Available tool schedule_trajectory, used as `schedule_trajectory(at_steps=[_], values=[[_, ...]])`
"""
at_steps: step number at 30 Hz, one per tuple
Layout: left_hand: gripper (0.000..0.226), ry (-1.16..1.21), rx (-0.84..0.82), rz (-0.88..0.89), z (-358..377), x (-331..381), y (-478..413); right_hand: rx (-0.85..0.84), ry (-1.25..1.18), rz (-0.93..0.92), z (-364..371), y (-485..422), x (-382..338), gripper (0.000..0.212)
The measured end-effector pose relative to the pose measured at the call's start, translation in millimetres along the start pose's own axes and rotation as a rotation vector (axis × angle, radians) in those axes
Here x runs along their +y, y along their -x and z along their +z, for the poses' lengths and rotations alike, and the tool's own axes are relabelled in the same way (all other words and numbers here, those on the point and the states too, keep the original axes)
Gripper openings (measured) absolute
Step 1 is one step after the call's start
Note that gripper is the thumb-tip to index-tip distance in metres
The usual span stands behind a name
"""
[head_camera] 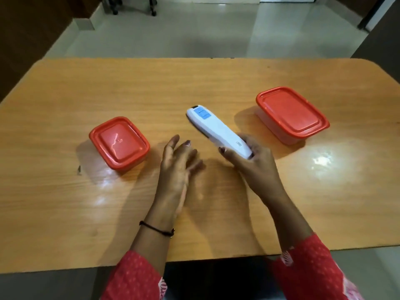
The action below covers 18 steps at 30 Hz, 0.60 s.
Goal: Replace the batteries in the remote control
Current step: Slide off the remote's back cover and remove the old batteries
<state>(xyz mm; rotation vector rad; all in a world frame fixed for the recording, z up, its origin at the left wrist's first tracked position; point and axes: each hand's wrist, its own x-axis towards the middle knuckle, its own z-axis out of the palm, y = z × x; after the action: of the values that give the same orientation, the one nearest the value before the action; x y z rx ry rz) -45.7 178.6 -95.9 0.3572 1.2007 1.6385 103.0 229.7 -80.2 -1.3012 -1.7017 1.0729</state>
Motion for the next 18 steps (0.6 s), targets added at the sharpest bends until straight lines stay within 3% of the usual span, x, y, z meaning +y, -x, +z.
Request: schedule_trajectory(at_steps=[3, 6, 8, 12, 15, 18], values=[[0.044, 0.149, -0.018, -0.03, -11, 15, 6, -0.27, -0.131, 0.027, -18, 24, -17, 0.044], [0.048, -0.113, -0.088, -0.1, -21, 27, 18, -0.376, -0.142, 0.062, -29, 38, -19, 0.053], [0.037, -0.27, -0.213, -0.188, -26, 28, 25, -0.352, -0.322, 0.093, -31, 39, -15, 0.055], [0.032, -0.261, -0.418, -0.308, -27, 27, 30, -0.23, -0.802, 0.214, -12, 32, -5, 0.043], [0.044, -0.348, -0.487, -0.296, -21, 17, 31, -0.208, -0.895, 0.316, 13, 33, -3, 0.036], [0.051, -0.401, -0.468, -0.238, -15, 8, 33, -0.224, -0.817, 0.333, 23, 32, -2, 0.039]])
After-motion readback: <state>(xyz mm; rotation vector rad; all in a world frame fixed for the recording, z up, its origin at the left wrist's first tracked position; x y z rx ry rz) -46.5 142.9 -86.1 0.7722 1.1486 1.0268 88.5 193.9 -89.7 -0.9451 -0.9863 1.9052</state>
